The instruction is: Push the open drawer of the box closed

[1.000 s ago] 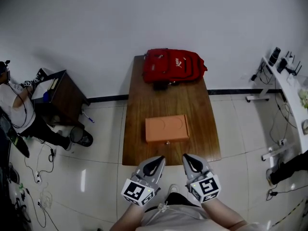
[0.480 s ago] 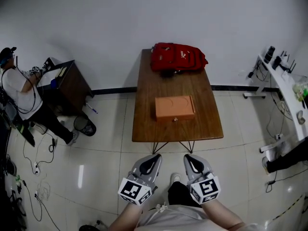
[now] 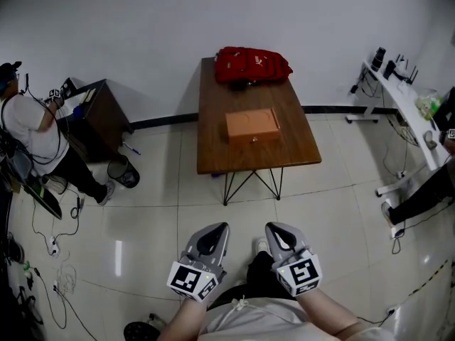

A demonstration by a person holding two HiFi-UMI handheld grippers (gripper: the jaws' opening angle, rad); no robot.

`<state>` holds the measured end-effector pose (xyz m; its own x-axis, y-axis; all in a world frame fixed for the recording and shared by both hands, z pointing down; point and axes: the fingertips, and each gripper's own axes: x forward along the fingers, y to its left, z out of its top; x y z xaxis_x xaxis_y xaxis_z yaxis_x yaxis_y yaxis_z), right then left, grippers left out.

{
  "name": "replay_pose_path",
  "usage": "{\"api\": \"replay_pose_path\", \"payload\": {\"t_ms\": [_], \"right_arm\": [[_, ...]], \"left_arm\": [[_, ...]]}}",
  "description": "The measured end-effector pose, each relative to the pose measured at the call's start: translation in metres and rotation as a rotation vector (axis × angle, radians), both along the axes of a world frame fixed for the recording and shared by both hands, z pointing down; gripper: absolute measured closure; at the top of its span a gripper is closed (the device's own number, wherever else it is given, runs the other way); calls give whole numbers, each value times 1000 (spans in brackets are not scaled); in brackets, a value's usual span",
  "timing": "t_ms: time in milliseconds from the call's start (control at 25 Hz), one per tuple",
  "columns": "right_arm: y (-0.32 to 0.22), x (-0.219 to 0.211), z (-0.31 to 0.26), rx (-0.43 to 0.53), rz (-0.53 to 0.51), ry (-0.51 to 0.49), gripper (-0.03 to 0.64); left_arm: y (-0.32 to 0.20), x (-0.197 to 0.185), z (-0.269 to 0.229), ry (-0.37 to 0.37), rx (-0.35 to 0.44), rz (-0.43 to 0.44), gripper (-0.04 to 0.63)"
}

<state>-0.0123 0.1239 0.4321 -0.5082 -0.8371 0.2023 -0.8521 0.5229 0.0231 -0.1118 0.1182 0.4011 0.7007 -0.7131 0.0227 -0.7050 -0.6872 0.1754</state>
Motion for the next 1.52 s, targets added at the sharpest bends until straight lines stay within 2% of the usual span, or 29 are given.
{"api": "replay_pose_path", "payload": {"t_ms": [360, 1040, 1520], "right_arm": [[32, 12, -4, -19, 29, -1, 609], [20, 52, -38, 49, -19, -1, 609], [17, 56, -39, 56, -36, 1, 610]], "left_arm": [[29, 9, -9, -3, 19, 20, 589], [20, 68, -25, -13, 47, 39, 589], [19, 78, -23, -16, 38, 37, 589]]}}
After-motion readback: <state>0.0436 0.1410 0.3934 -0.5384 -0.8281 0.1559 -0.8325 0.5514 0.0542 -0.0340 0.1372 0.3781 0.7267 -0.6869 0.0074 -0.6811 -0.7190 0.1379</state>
